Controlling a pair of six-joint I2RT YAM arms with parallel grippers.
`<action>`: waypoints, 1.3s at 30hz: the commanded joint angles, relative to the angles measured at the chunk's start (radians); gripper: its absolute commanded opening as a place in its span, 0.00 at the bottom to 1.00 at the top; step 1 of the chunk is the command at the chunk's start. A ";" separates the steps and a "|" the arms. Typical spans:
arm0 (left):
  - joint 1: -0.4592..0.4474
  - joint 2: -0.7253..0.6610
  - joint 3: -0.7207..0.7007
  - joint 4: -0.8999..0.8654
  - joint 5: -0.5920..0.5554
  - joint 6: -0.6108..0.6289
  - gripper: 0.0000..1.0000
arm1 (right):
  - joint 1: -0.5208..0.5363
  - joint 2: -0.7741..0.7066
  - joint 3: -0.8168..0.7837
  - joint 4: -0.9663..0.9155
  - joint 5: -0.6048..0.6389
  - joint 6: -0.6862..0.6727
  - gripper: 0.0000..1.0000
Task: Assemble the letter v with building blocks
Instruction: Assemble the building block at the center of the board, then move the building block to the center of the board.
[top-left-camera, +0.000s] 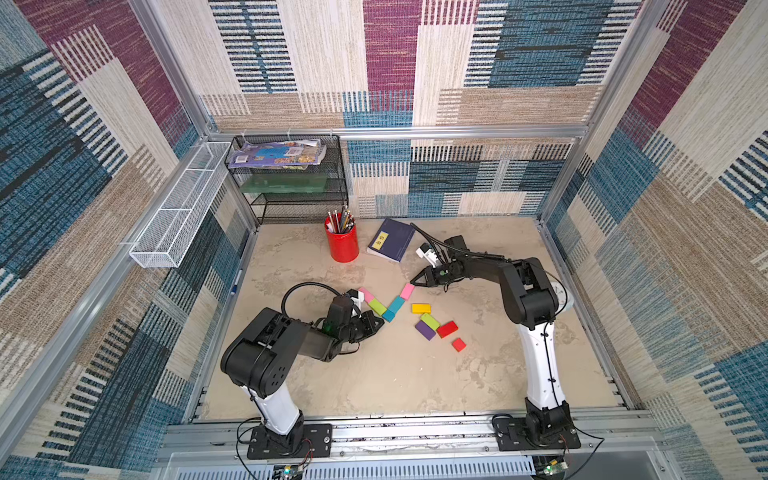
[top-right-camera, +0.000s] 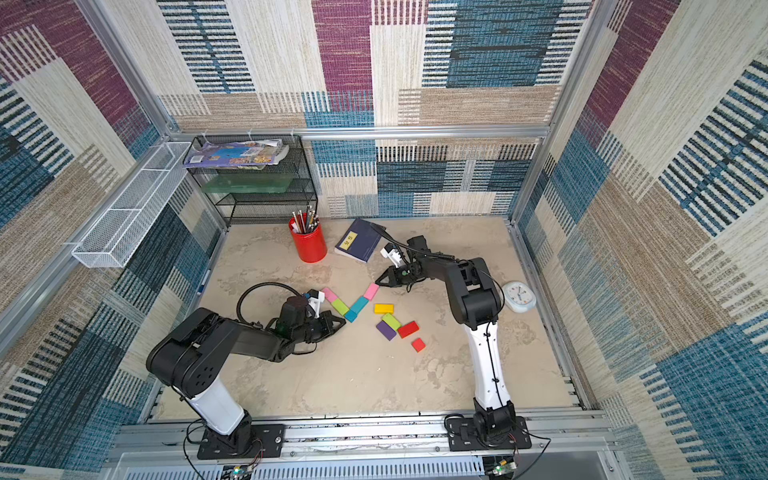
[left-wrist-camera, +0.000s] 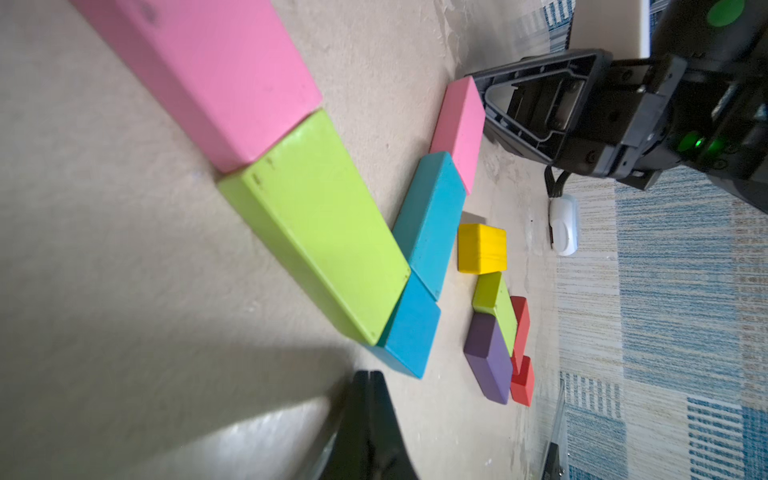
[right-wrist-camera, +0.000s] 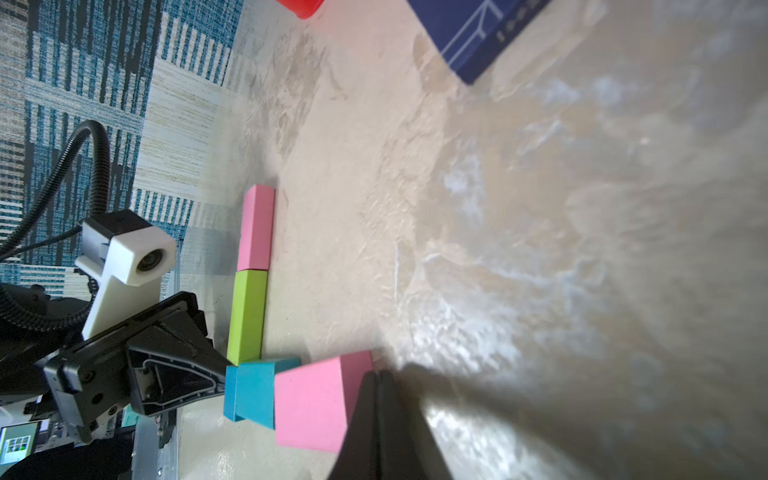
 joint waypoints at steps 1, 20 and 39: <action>0.000 0.008 -0.011 -0.169 -0.044 0.003 0.00 | -0.003 0.012 -0.038 -0.142 0.199 0.007 0.04; 0.000 -0.056 -0.060 -0.160 -0.096 -0.019 0.00 | 0.024 -0.241 -0.362 0.041 0.304 0.105 0.04; -0.001 -0.082 -0.055 -0.211 -0.090 0.015 0.00 | 0.215 -0.353 -0.645 0.293 0.259 0.310 0.02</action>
